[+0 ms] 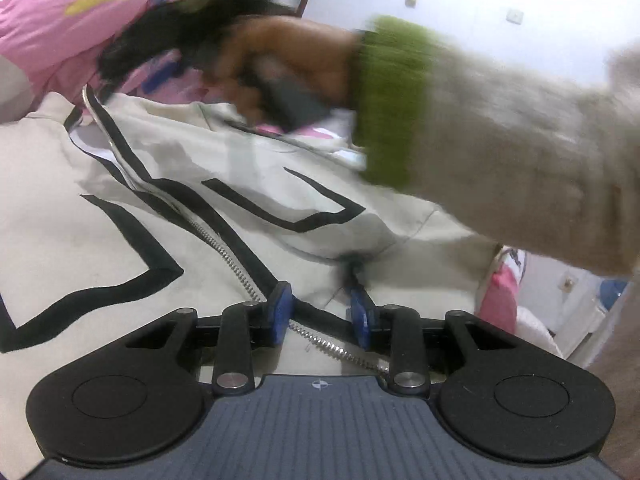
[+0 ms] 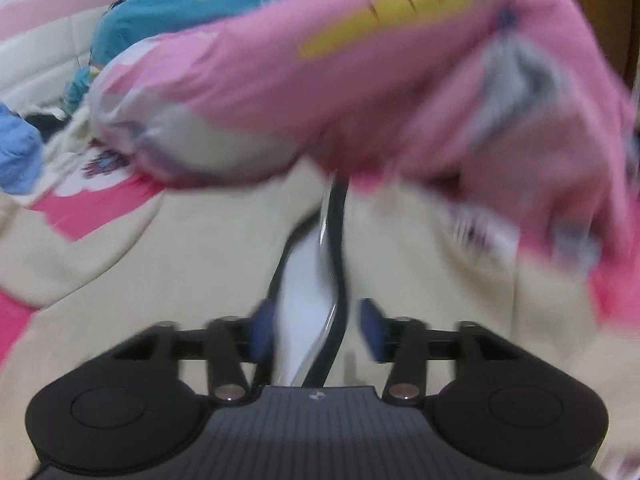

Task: Fold clothes

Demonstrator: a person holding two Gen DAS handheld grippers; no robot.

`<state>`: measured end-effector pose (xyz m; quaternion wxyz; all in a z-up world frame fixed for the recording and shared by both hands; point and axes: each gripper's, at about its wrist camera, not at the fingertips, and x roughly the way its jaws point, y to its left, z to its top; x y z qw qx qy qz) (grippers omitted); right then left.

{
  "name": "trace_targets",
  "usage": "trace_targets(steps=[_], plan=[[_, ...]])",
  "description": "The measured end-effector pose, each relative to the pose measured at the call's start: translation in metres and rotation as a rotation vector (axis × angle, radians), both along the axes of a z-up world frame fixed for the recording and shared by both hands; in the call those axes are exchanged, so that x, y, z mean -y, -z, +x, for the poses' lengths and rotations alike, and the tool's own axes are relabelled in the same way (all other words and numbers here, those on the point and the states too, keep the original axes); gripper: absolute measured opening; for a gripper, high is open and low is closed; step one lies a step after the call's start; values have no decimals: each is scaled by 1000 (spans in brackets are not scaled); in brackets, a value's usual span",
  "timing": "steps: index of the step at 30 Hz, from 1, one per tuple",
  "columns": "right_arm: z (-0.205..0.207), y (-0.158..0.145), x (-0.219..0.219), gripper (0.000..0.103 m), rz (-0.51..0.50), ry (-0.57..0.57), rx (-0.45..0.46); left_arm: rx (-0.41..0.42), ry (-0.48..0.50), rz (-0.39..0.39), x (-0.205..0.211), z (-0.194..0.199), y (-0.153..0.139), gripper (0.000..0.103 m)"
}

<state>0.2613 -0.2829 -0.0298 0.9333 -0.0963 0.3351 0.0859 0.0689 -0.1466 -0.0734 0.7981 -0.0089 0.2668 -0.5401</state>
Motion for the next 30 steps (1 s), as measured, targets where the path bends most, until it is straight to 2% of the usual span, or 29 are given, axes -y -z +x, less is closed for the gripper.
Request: trace_targets(steps=[2,3,5,6,8,11,12,14,15,18,19,21,23,25,27,30], plan=[[31,11,-21,66,-133,4,40,15,-3,1,2,-3,0,32],[46,17,-23,65,-144,21,31,16,-3,0,2,-3,1,32],[75,28,-21,43,-127,66,-5,18,-3,-2,2,-3,1,32],[90,33,-20,18,-119,88,-23,19,-3,-3,2,-3,2,32],[97,27,0,17,42,166,-14,22,-3,-4,1,-4,2,32],[84,9,29,17,320,234,46,17,-2,-8,1,-4,3,32],[81,6,33,17,384,234,61,15,-2,-9,2,-3,4,32],[84,12,30,17,399,211,70,19,-2,-8,2,-6,4,32],[91,21,26,20,377,183,39,21,-3,-8,3,-7,4,32],[117,59,12,42,278,84,-126,26,-3,-8,3,-8,4,32],[118,61,11,43,256,63,-130,26,-2,-9,4,-8,4,32],[115,52,12,45,247,20,-116,25,-2,-10,4,-7,4,32],[106,31,23,46,307,-46,-93,25,-2,-11,5,-6,5,32],[93,4,41,63,357,-91,11,26,-3,-11,6,-5,6,32],[94,-13,63,68,341,-63,93,29,-4,-11,5,-6,6,32],[131,-3,91,70,261,28,29,35,-4,-10,5,-8,8,32]])
